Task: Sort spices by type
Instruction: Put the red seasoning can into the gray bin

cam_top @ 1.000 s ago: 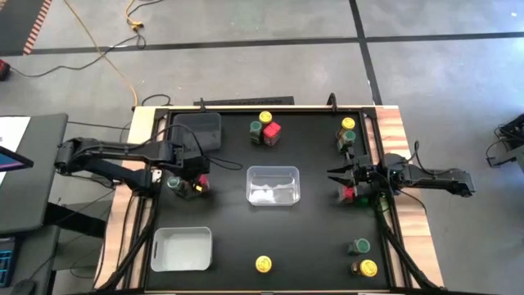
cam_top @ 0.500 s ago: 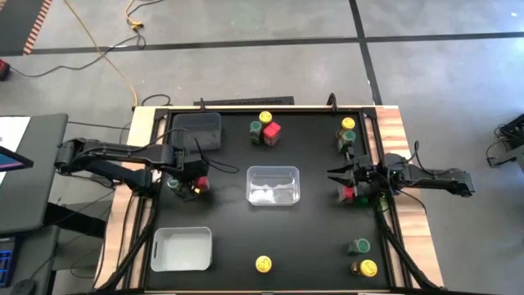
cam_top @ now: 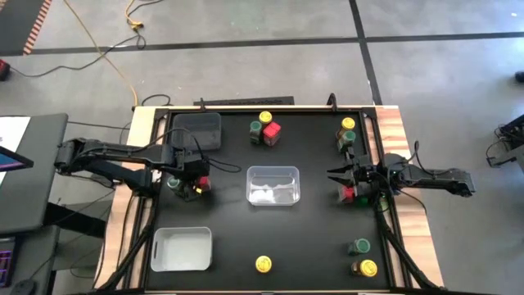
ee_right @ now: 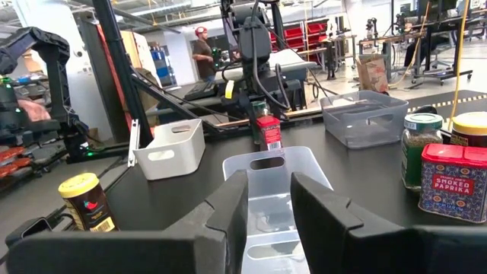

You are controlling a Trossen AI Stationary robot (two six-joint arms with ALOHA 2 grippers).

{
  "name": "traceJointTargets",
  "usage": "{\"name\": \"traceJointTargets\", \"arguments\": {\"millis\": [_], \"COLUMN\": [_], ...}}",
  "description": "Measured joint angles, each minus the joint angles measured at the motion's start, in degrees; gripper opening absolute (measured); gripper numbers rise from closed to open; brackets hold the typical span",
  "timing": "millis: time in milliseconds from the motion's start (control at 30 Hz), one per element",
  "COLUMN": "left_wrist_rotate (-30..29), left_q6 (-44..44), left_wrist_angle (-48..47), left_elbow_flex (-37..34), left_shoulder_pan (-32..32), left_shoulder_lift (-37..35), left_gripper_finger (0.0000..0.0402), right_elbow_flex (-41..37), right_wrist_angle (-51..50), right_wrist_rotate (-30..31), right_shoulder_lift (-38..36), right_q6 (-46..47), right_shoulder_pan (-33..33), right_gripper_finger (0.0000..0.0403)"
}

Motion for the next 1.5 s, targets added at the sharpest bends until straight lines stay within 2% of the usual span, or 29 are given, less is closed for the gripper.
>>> {"name": "traceJointTargets", "arguments": {"millis": [500, 667, 833, 967, 1067, 1233, 1500], "left_wrist_rotate": [-1.11, -1.31, -5.16, -6.07, -8.46, -8.95, -9.75], "left_q6": [7.51, 1.67, -2.95, -8.32, -10.78, -13.53, -15.33], "left_wrist_angle": [-1.68, -2.04, -2.46, -3.01, -3.27, -3.84, -12.74], "left_elbow_flex": [10.65, 16.13, 21.27, 25.81, 29.38, 35.80, 47.43], "left_shoulder_pan": [0.02, -1.83, -7.10, -12.38, -16.66, -22.87, -29.20], "left_shoulder_lift": [0.00, 0.00, 0.02, 1.97, 5.08, 11.70, 19.49], "left_gripper_finger": [0.0217, 0.0217, 0.0217, 0.0219, 0.0219, 0.0220, 0.0221], "right_elbow_flex": [-0.02, -0.02, 0.00, -0.02, 0.00, -0.01, -0.02], "right_wrist_angle": [0.00, 0.00, 0.00, 0.00, 0.00, 0.00, 0.00], "right_wrist_rotate": [0.00, 0.00, 0.02, 0.00, 0.00, 0.00, 0.00], "right_shoulder_lift": [0.00, 0.00, 0.00, 0.00, 0.00, 0.00, 0.00], "right_q6": [0.00, 0.00, 0.00, 0.00, 0.00, 0.00, 0.00], "right_shoulder_pan": [0.02, 0.02, 0.02, 0.02, 0.00, 0.01, 0.02], "right_gripper_finger": [0.0132, 0.0132, 0.0132, 0.0132, 0.0132, 0.0132, 0.0132]}}
